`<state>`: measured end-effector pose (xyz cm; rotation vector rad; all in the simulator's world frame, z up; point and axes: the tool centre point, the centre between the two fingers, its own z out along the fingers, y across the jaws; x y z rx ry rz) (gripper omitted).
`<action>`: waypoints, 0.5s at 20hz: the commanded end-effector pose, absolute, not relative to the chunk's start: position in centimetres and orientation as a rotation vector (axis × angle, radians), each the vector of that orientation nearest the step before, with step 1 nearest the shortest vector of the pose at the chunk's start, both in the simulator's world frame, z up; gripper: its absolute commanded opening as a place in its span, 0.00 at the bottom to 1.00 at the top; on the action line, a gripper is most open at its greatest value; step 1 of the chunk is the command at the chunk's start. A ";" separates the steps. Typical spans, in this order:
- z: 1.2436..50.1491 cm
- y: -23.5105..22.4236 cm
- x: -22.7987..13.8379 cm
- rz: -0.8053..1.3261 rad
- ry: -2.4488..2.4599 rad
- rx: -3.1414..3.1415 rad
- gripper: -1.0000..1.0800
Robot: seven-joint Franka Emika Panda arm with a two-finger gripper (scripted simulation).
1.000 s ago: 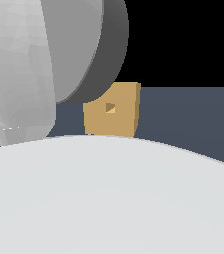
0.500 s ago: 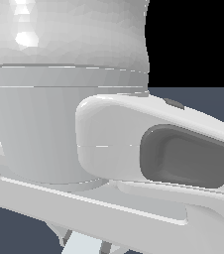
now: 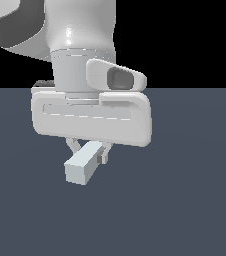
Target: Insert the peg into the horizontal hole in a box.
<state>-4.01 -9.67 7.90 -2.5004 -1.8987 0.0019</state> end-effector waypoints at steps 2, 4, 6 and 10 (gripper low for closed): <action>9.0 -5.9 -4.5 0.000 -1.896 -2.505 0.00; 9.6 -4.0 -4.7 0.000 -1.894 -2.506 0.00; 10.0 -2.3 -4.9 0.000 -1.893 -2.507 0.00; 10.8 0.3 -5.1 0.000 -1.891 -2.509 0.00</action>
